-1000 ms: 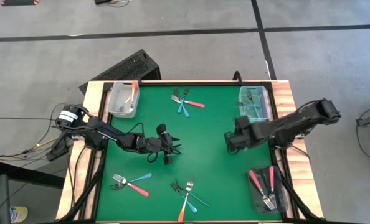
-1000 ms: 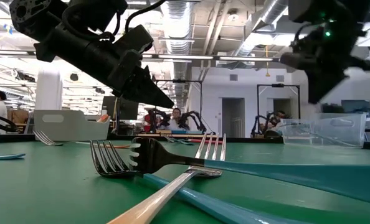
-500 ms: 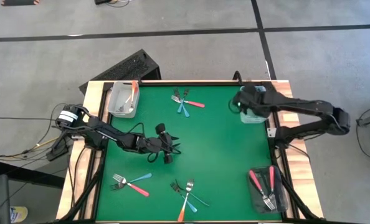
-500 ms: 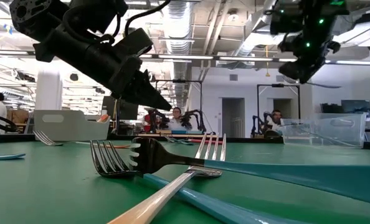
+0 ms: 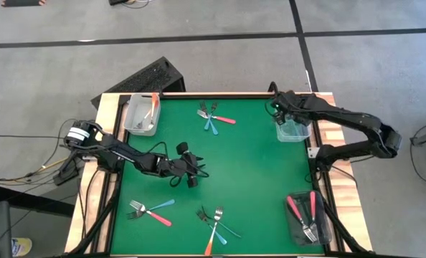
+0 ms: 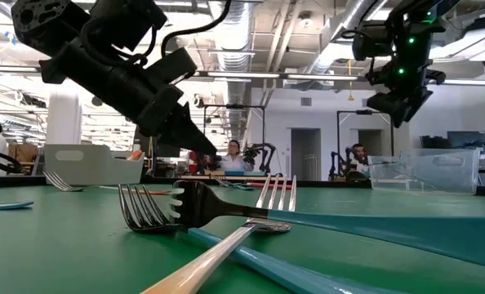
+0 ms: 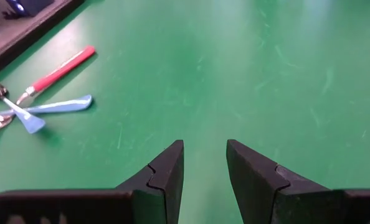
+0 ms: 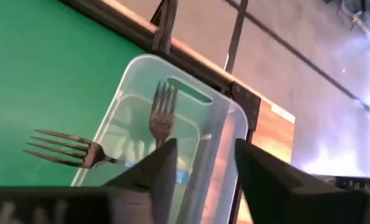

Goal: Sort silverware by color (type)
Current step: Put the blue fork into the transparent bin

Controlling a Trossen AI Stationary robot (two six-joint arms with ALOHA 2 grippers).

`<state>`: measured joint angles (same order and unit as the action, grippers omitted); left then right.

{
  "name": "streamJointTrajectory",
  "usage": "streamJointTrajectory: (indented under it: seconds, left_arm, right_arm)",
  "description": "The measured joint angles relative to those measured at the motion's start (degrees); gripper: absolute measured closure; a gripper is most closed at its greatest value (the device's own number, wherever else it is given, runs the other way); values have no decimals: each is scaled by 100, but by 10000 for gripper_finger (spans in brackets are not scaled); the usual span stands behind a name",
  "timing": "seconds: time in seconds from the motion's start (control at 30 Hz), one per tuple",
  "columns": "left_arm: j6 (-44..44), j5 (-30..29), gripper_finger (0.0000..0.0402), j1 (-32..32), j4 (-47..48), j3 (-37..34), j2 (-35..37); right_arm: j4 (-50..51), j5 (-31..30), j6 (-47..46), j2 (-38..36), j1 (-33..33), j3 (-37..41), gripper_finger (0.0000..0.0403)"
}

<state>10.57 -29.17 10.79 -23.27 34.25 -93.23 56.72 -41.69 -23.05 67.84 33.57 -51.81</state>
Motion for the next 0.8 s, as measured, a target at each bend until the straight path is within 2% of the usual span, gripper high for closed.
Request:
streamJointTrajectory:
  seconds: [0.13, 0.3, 0.4, 0.53, 0.6, 0.8]
  left_arm:
    - [236, 35, 291, 0, 50, -56, 0]
    - [513, 444, 291, 7, 182, -60, 0]
    - [499, 1048, 291, 72, 167, -60, 0]
    - [133, 2251, 291, 344, -143, -57, 0]
    - [-127, 2561, 291, 555, -219, -2, 0]
    - [-739, 2236, 291, 991, -211, 246, 0]
  right_arm:
    - [16, 143, -501, -1, -225, 0, 175]
    - [-221, 626, -1524, -1, -1103, 0, 173]
    - [-673, 768, -1920, -1, -2015, 0, 179]
    - [-1474, 772, -2262, -1, -3272, 2, 184]
    - [-1853, 742, -2447, -1, -3857, 2, 184]
    - [-2671, 556, -2906, 460, -5145, 5, 184]
